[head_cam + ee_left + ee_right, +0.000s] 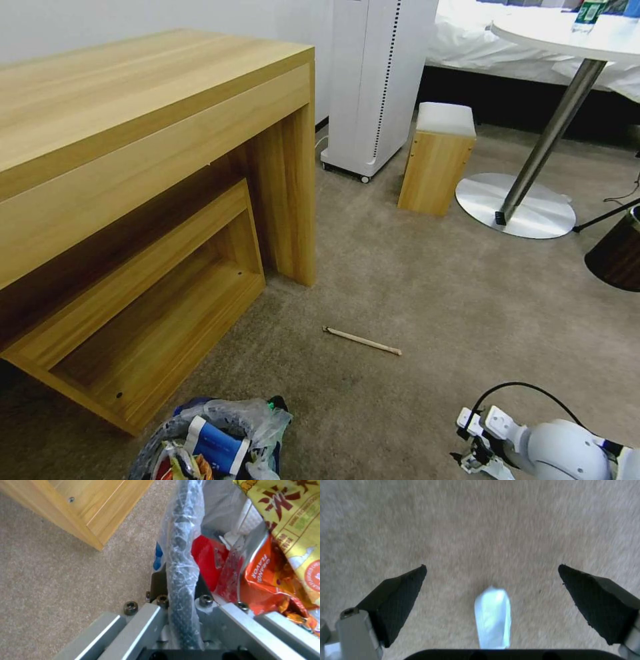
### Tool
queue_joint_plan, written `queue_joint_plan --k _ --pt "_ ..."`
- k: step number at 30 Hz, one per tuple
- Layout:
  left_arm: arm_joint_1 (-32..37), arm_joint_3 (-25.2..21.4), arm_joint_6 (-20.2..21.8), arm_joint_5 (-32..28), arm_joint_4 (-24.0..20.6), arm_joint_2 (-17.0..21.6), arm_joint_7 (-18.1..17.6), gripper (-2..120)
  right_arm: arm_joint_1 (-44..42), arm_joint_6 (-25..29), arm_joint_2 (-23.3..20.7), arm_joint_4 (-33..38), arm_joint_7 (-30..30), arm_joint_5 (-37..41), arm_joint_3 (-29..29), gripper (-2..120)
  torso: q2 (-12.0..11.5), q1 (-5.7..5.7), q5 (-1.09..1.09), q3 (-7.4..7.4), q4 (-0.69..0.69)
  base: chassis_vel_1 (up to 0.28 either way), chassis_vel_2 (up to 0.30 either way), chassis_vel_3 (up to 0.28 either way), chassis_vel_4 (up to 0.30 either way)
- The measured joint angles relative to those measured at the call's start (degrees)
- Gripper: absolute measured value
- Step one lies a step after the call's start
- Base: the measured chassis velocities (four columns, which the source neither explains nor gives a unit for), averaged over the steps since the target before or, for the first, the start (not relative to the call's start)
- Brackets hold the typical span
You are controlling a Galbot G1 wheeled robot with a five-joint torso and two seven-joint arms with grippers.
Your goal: Pick up the trash bin and place the garbage on the floor into it.
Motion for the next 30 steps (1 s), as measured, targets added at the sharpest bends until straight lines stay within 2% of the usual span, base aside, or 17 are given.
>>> queue_joint_plan --k 5,8,13,20,21,30 --pt "0.26 0.04 -0.02 -0.01 -0.10 -0.09 0.08 0 -1.36 -3.74 -0.31 -0.73 1.19 9.29 1.41 100 0.00 0.00 0.00 0.00 0.01 0.000 0.000 0.000 0.000" --pt "0.27 0.03 -0.02 -0.01 0.02 -0.06 0.16 0 -4.80 -4.71 -1.72 -0.54 0.86 10.13 3.80 100 0.00 0.00 0.00 0.00 0.00 0.000 0.000 0.000 0.000" --pt "0.25 0.15 -0.05 -0.07 0.12 -0.04 0.22 0 -7.65 -5.14 -3.54 -0.74 -0.81 4.26 6.83 100 0.00 0.00 -0.02 0.00 -0.01 0.000 0.000 0.000 0.000" --pt "-0.14 0.67 -0.24 -0.68 0.14 -0.22 0.16 0 -5.26 -2.77 -3.78 -3.10 -3.72 -0.86 6.08 100 0.00 0.00 -0.01 0.00 0.00 0.000 0.000 0.000 0.000" --pt "-0.36 0.78 -0.35 -0.74 0.36 -0.25 0.17 0 -5.06 -1.04 -3.53 -4.76 -5.06 -2.36 5.71 100 0.00 0.00 -0.02 0.00 0.00 0.000 0.000 0.000 0.000" --pt "-0.66 1.27 -0.41 -0.47 0.97 0.02 0.03 0 -4.94 3.29 0.00 -9.82 -9.58 -6.15 5.08 100 0.00 0.00 0.01 0.00 0.00 0.000 0.000 0.000 0.000"
